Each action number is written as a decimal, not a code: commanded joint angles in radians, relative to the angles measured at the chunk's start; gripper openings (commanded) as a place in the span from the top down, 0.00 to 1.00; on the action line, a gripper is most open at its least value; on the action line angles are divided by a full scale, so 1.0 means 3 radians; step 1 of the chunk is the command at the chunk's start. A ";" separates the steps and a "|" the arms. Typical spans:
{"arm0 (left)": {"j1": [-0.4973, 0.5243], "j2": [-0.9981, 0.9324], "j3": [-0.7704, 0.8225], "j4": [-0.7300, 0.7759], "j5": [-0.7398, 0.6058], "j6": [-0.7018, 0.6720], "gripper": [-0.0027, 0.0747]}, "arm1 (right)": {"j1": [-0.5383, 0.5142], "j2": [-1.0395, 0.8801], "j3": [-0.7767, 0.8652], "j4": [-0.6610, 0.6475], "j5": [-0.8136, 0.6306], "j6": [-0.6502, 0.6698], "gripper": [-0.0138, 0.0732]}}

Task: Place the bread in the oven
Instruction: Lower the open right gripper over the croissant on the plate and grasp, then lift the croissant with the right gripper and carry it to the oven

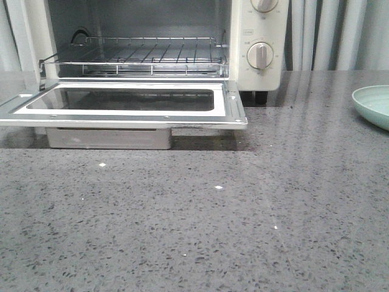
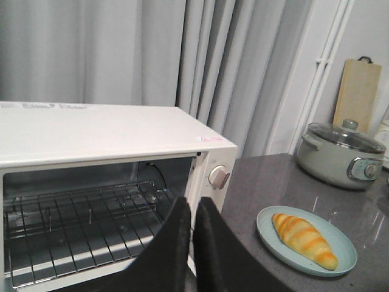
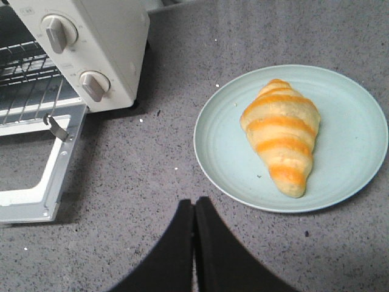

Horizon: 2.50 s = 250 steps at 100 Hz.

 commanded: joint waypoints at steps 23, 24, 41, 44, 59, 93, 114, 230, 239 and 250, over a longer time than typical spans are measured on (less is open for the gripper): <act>-0.0012 -0.0776 -0.0114 0.0222 0.0329 -0.0014 0.99 | 0.0005 0.0869 -0.0466 -0.0330 0.0262 -0.0019 0.90; -0.0012 -0.0783 -0.0114 0.0229 0.0339 -0.0014 0.99 | 0.0005 0.0894 -0.0501 -0.0349 0.0290 -0.0019 0.89; -0.0012 -0.0824 -0.0114 0.0258 0.0533 -0.0014 0.99 | 0.0005 0.1457 -0.0913 -0.0493 0.0486 -0.0019 0.55; -0.0012 -0.0824 -0.0114 0.0258 0.0542 -0.0014 0.99 | 0.0005 0.1530 -0.0970 -0.0501 0.0501 -0.0019 0.47; -0.0012 -0.0824 -0.0114 0.0281 0.0542 -0.0014 0.99 | 0.0005 0.1880 -0.1191 -0.0664 0.0502 -0.0019 0.21; -0.0012 -0.0824 -0.0114 0.0281 0.0531 -0.0014 0.99 | -0.0001 0.2452 -0.1352 -0.1230 0.0229 -0.0019 0.22; -0.0012 -0.0824 -0.0114 0.0281 0.0523 -0.0014 0.99 | -0.0187 0.2757 -0.1352 -0.1266 0.0046 0.0077 0.22; 0.0165 -0.0886 -0.0255 0.0577 0.0757 -0.0102 0.99 | -0.0105 0.2570 -0.1357 -0.0994 0.0141 -0.0042 0.92; 0.0396 -0.0886 -0.0386 0.0814 0.0984 -0.0102 0.99 | 0.0085 0.2382 -0.1357 -0.0988 0.0364 -0.0042 0.92; 0.0747 -0.0886 -0.0491 0.0931 0.1187 -0.0102 0.99 | 0.0340 0.2191 -0.1357 -0.0908 0.0574 -0.0068 0.92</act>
